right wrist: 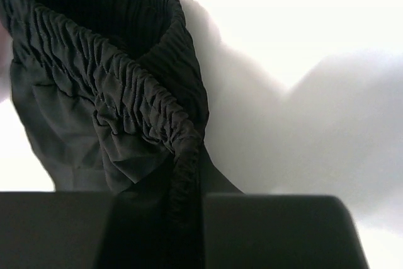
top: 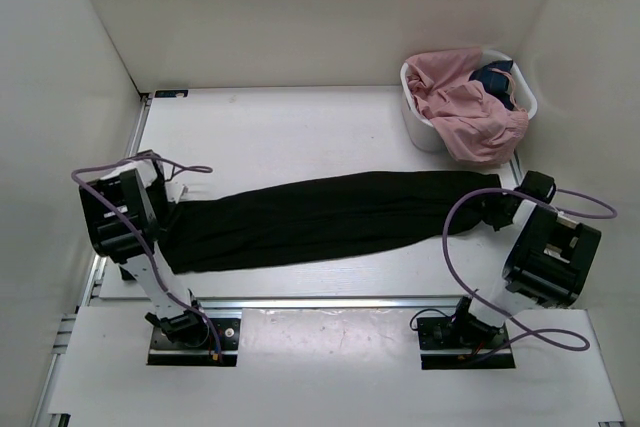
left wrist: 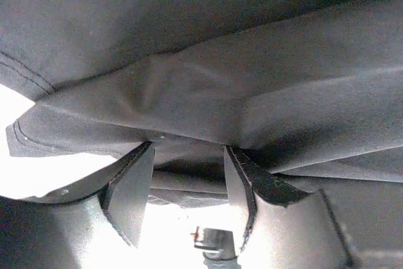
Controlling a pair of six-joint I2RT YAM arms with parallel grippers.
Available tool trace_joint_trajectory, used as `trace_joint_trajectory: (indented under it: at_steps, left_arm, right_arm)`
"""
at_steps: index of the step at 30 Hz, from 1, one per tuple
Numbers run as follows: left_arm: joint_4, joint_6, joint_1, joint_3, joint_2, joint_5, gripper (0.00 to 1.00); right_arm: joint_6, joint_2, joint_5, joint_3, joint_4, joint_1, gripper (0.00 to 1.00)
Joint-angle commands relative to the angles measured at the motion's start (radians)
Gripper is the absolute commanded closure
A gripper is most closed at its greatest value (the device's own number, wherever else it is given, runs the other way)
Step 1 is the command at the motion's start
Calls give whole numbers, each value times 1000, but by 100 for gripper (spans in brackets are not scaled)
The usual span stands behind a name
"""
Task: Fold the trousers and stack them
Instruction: Fold the trousers
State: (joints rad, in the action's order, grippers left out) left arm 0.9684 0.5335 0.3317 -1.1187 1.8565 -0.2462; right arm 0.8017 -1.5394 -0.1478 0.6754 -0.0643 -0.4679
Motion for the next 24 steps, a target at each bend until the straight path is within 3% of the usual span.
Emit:
trace_joint_trajectory:
  at_steps: [1, 6, 10, 14, 15, 16, 19, 22, 24]
  left_arm:
    - [-67, -47, -63, -49, 24, 105, 40]
    - [-39, -79, -173, -111, 58, 114, 40]
    - [-19, -98, -281, -162, 105, 124, 39]
    - [-8, -118, -336, -227, 170, 102, 38]
    - [3, -131, -350, -242, 182, 102, 38]
    - [12, -132, -359, -271, 202, 102, 38]
    - [36, -156, -368, -320, 236, 123, 38]
    - [46, -165, -369, -331, 250, 124, 37]
    - [46, -165, -369, -331, 259, 124, 37]
  right_arm:
    - [-67, 88, 245, 25, -190, -25, 100]
    - [-208, 306, 523, 238, -469, 4, 100]
    - [-324, 366, 669, 351, -518, 233, 100]
    - [-261, 371, 913, 423, -659, 743, 100]
    - [-161, 358, 968, 449, -698, 837, 100]
    - [-109, 343, 1032, 460, -763, 1009, 100]
    - [131, 231, 1106, 536, -877, 1296, 100]
    - [237, 49, 1160, 669, -983, 1481, 100]
    - [248, -103, 1171, 755, -999, 1538, 100]
